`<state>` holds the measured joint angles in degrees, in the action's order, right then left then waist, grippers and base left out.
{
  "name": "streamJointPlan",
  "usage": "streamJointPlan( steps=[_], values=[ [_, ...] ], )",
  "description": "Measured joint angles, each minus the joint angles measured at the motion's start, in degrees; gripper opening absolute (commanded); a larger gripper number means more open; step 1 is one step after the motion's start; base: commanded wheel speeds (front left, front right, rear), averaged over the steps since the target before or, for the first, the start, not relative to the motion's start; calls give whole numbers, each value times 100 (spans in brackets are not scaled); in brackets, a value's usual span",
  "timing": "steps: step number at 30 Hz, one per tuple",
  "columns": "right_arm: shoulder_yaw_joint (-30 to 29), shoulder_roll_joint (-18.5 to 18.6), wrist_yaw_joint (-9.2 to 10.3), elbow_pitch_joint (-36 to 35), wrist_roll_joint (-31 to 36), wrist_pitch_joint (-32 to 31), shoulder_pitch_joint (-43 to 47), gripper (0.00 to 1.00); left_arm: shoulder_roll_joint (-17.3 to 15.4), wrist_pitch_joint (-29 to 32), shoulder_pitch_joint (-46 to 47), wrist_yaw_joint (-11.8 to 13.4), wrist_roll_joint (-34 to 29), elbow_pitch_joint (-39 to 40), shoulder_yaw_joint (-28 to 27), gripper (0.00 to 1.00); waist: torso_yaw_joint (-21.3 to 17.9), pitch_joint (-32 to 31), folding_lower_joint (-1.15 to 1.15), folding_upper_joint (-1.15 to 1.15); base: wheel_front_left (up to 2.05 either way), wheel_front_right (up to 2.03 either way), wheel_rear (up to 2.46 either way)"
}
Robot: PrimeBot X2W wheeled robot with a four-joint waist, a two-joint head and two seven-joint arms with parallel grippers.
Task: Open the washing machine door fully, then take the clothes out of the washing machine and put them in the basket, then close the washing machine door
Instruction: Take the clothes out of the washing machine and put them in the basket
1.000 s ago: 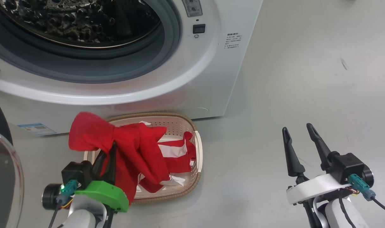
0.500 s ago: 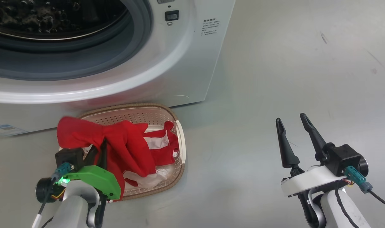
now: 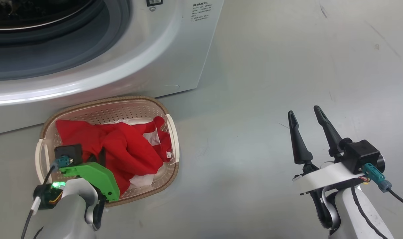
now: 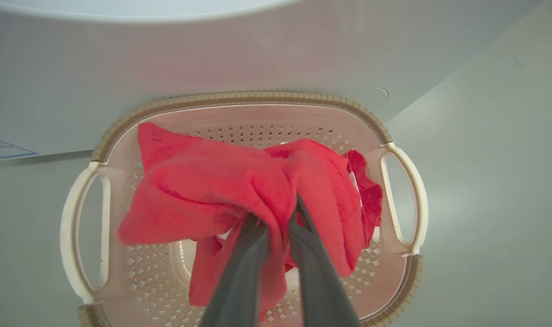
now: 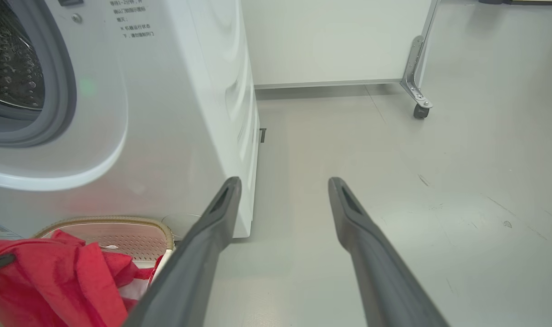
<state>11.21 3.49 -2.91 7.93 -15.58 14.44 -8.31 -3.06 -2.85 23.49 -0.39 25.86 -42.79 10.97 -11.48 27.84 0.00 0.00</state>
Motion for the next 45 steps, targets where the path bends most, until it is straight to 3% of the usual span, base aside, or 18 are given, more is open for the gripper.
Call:
streamJointPlan(
  steps=[6, 8, 9, 10, 18, 28, 32, 45],
  values=[
    [85, -10, -55, 10, 0, 0, -195, 100, -16, 231, 345, -49, 88, -495, -112, 0, -116, 184, 0, 0, 0, 0, 0],
    [103, -24, -56, 10, 0, 0, -248, 100, -45, 281, 414, -48, 91, -659, -155, 39, -172, 224, 0, 0, 0, 0, 0],
    [101, -25, -55, 11, 0, 1, -265, 100, -54, 288, 447, -49, 115, -728, -165, 80, -196, 243, 0, 0, 0, 0, 0],
    [80, -26, -55, 11, -1, 1, -277, 100, -58, 308, 487, -49, 122, -805, -162, 100, -217, 261, 0, 0, 0, 0, 0],
    [-49, -27, -49, 69, -2, 1, -290, 100, -103, 174, 601, -46, 113, -1203, -166, 100, -225, 216, 0, 0, 0, 0, 0],
    [-211, -3, -47, 143, 2, 1, -287, 100, -99, -719, 580, -123, 104, -1184, -207, 100, 48, -74, 0, 0, 0, 0, 0],
    [-299, 55, -38, 171, 15, 1, -278, 100, -43, -1090, 557, -172, 104, -1036, -213, 100, 204, -242, 0, 0, 0, 0, 0],
    [-471, 211, 15, 318, 115, 1, 99, 100, 7, -1184, 311, -250, -248, -104, -64, 100, 750, -974, 0, 0, 0, 0, 0]
  ],
)
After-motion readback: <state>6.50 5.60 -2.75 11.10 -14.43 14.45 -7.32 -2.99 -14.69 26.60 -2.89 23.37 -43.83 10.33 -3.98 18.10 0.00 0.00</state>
